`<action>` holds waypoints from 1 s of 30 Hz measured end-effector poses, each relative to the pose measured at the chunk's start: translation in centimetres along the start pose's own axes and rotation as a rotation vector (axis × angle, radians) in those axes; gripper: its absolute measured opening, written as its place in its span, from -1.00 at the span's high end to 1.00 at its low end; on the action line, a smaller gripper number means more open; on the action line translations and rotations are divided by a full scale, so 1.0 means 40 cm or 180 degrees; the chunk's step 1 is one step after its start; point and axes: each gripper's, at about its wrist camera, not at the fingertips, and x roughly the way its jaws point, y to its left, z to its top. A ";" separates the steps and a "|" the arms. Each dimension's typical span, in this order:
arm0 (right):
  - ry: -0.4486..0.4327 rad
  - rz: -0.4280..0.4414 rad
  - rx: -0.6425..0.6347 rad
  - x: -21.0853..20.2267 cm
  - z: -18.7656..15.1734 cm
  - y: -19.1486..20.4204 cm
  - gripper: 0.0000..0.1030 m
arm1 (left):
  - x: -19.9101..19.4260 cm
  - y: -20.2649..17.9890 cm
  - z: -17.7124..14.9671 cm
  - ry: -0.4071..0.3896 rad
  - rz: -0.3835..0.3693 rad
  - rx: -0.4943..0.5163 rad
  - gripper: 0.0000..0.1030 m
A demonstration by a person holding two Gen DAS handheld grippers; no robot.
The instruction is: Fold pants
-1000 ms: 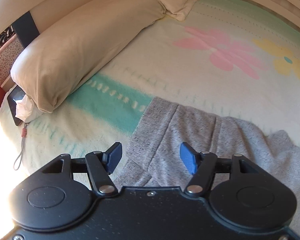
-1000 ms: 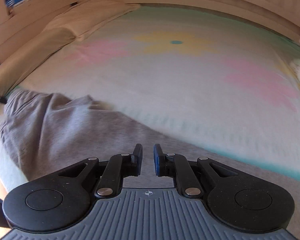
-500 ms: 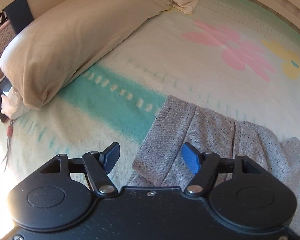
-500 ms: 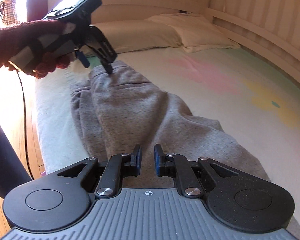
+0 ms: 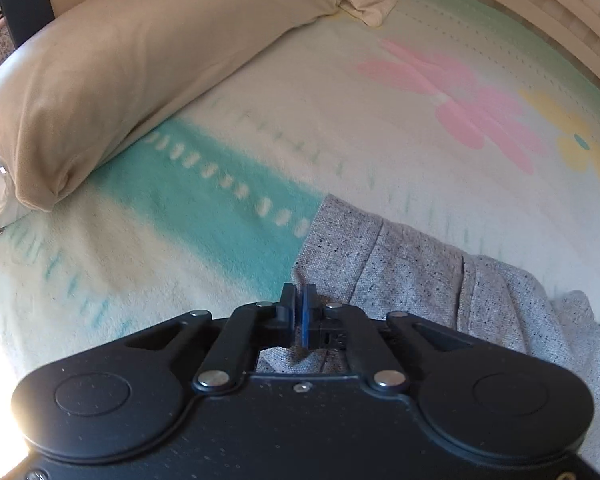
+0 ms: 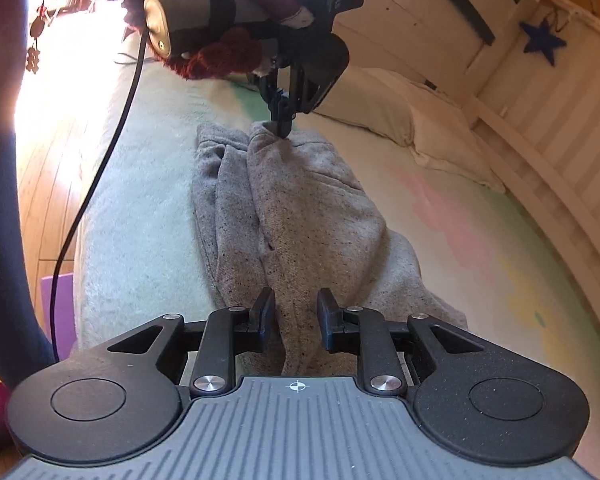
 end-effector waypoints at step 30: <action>-0.0184 0.0350 0.0436 -0.090 -0.010 -0.078 0.65 | -0.180 -0.088 -0.014 -0.0044 0.0432 0.0601 0.80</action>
